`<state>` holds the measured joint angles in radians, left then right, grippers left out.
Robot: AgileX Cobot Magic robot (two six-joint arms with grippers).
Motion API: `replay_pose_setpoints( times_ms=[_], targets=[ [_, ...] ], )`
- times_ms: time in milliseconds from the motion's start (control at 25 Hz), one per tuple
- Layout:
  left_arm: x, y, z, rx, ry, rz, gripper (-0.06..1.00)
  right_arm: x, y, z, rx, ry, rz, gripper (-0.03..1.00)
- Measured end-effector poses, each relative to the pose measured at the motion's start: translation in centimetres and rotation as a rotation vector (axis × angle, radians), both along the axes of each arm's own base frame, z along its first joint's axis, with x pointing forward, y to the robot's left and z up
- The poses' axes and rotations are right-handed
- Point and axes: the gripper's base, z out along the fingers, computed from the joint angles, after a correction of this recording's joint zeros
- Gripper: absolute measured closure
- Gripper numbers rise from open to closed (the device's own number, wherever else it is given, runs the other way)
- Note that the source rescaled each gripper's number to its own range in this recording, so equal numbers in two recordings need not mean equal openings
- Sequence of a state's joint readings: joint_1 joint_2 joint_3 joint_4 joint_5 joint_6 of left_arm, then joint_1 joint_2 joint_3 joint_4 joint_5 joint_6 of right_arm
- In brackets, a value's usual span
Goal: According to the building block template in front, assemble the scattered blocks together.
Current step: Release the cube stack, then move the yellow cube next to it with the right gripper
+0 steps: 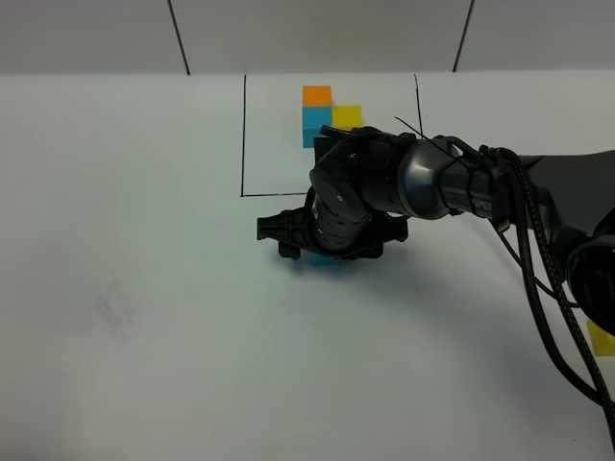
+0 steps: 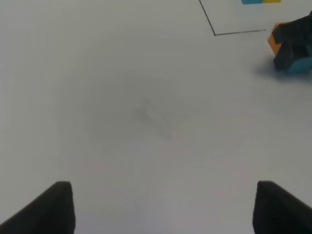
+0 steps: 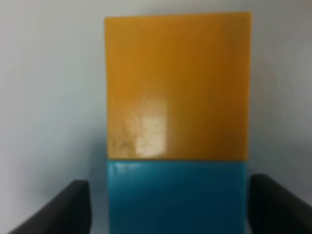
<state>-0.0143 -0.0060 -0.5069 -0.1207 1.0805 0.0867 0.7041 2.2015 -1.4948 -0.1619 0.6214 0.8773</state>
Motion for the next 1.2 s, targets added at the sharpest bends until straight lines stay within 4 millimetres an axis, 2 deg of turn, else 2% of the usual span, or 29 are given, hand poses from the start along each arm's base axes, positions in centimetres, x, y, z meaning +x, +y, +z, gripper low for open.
replay_pose_setpoints(
  times_ms=[120,200,280,480,680,800,1000,1200],
  targets=[
    [0.0,0.0,0.0,0.000,0.000,0.000,0.31,0.0,-0.1,0.6,0.000,-0.007,0.014,0.17],
    [0.0,0.0,0.0,0.000,0.000,0.000,0.31,-0.1,-0.1,1.4,-0.006,-0.018,0.042,0.05],
    [0.0,0.0,0.0,0.000,0.000,0.000,0.31,-0.3,-0.5,2.8,-0.030,-0.026,0.082,-0.01],
    [0.0,0.0,0.0,0.000,0.000,0.000,0.31,-0.9,-3.4,6.3,-0.183,0.038,0.207,-0.03],
    [0.0,0.0,0.0,0.000,0.000,0.000,0.31,-1.7,-8.6,9.0,-0.254,0.099,0.178,0.00],
    [0.0,0.0,0.0,0.000,0.000,0.000,0.31,-3.2,-12.3,9.4,-0.259,0.104,0.130,0.02],
    [0.0,0.0,0.0,0.000,0.000,0.000,0.31,-7.2,-18.3,9.3,-0.246,0.115,0.026,0.04],
    [0.0,0.0,0.0,0.000,0.000,0.000,0.31,-10.0,-23.1,8.9,-0.220,0.101,-0.100,0.05]
  ],
)
